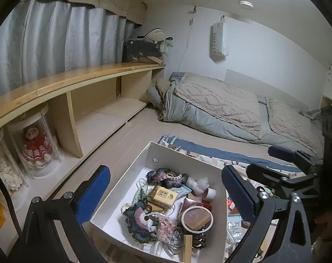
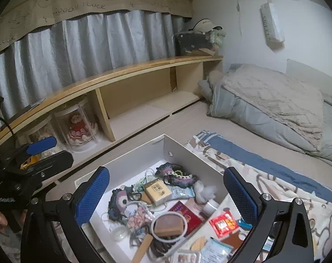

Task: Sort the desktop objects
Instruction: 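Withdraw both tools from the box back over the blanket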

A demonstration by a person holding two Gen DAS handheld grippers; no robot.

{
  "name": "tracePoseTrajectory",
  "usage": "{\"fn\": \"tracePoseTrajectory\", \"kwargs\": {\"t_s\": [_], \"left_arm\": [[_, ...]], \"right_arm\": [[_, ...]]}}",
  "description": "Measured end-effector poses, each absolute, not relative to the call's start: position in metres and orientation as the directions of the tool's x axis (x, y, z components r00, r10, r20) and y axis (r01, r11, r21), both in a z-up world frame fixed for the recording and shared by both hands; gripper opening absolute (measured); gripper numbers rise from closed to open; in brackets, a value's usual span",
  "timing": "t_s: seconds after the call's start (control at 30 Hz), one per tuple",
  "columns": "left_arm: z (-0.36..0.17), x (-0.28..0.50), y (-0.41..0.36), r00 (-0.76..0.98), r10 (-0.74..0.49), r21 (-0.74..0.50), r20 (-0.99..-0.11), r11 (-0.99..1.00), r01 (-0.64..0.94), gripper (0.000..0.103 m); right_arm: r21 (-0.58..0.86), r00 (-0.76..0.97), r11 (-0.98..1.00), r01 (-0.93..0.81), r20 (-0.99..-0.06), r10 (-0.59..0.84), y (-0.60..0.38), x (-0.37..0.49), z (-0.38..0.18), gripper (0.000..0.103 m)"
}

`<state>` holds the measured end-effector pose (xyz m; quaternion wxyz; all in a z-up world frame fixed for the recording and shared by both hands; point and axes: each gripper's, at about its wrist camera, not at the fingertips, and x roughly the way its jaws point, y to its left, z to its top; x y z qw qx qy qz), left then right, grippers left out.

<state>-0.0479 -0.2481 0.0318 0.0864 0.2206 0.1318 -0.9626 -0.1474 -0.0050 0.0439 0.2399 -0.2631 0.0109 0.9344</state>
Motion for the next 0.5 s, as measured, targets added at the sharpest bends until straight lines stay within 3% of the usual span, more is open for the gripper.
{"fn": "tracePoseTrajectory", "kwargs": {"t_s": [0.5], "left_arm": [[0.052, -0.02, -0.186, -0.903, -0.049, -0.158, -0.427, -0.979, 0.128, 0.102]], "right_arm": [[-0.112, -0.733, -0.854, -0.509, -0.464, 0.497, -0.023, -0.067, 0.06, 0.103]]}}
